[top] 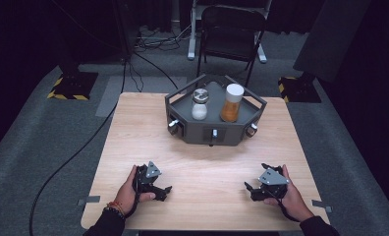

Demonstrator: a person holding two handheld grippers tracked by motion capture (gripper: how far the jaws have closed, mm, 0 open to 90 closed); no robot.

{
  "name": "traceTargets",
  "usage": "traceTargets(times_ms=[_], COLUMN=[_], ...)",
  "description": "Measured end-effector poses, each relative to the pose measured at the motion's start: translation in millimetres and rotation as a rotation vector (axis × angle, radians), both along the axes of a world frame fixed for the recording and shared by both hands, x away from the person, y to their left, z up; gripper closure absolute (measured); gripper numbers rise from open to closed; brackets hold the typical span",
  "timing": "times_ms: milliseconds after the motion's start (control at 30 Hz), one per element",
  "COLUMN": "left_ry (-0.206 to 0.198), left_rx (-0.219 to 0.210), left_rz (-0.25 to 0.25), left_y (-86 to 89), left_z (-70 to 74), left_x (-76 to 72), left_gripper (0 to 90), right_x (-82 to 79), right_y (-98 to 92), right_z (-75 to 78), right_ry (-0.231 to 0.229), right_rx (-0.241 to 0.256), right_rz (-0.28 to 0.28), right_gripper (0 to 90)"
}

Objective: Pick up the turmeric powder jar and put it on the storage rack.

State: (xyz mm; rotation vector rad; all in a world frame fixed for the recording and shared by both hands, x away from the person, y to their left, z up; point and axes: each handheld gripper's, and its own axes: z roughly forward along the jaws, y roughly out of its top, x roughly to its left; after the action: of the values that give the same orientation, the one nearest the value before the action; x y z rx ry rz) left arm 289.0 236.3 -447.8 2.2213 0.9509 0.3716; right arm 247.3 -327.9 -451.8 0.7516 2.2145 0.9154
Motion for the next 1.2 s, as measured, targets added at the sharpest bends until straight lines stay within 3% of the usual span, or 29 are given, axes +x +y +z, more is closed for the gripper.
traceTargets(times_ms=[400,800,967,1200], left_ry=[0.0,0.0,0.0,0.001], left_rx=[0.0,0.001,0.0,0.0], left_rz=[0.0,0.0,0.0,0.0], left_y=[0.0,0.0,0.0,0.0], left_z=[0.0,0.1,0.0,0.1], left_x=[0.0,0.0,0.0,0.0], left_gripper=[0.2,0.2,0.2,0.2], right_x=[4.5,9.7,12.7,23.1], right_y=[-6.2,-11.1,-14.9,-29.3], right_z=[-1.2,0.1,0.6,1.1], right_ry=[0.053,0.097,0.12,0.187], right_rx=[0.021,0.004,0.019,0.079], right_rz=[-0.046,-0.067,-0.076,-0.091], right_gripper=[4.9,4.9,4.7,1.8])
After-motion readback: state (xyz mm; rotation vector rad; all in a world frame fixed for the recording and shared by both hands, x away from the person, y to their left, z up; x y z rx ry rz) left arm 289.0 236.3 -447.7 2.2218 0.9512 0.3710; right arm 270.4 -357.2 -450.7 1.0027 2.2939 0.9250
